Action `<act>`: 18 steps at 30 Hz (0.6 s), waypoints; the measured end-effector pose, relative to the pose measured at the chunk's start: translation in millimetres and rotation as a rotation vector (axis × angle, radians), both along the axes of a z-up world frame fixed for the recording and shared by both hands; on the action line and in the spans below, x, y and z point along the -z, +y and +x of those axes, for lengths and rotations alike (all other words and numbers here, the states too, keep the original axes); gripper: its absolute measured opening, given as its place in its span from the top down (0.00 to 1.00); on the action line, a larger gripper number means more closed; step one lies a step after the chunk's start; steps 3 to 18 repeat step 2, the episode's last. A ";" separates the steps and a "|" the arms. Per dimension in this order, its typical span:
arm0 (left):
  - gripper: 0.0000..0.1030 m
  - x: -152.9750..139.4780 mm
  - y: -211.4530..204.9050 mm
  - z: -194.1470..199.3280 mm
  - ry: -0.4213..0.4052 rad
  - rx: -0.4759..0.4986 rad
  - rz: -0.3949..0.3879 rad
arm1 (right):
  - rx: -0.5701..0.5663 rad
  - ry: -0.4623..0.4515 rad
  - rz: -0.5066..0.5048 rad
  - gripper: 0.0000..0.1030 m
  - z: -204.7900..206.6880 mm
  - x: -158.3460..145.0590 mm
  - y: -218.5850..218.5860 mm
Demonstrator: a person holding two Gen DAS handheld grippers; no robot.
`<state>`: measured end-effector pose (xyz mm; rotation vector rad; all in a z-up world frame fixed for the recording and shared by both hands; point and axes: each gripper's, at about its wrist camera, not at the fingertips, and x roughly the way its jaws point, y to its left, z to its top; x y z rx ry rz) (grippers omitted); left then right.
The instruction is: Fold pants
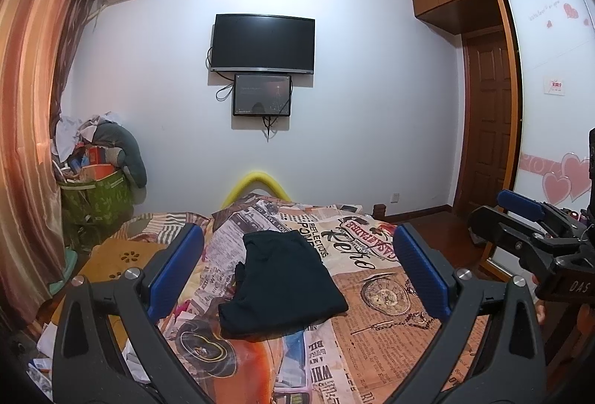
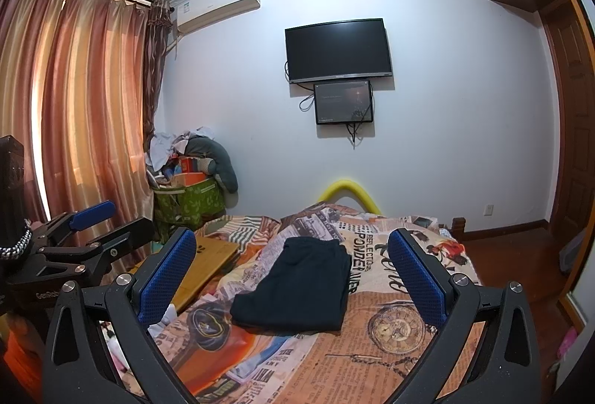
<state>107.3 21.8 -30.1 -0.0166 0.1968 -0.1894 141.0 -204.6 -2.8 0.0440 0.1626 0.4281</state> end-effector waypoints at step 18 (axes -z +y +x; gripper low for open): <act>0.00 -0.2 0.0 1.3 0.004 0.000 0.000 | 0.000 0.001 0.000 0.00 0.1 0.1 -0.1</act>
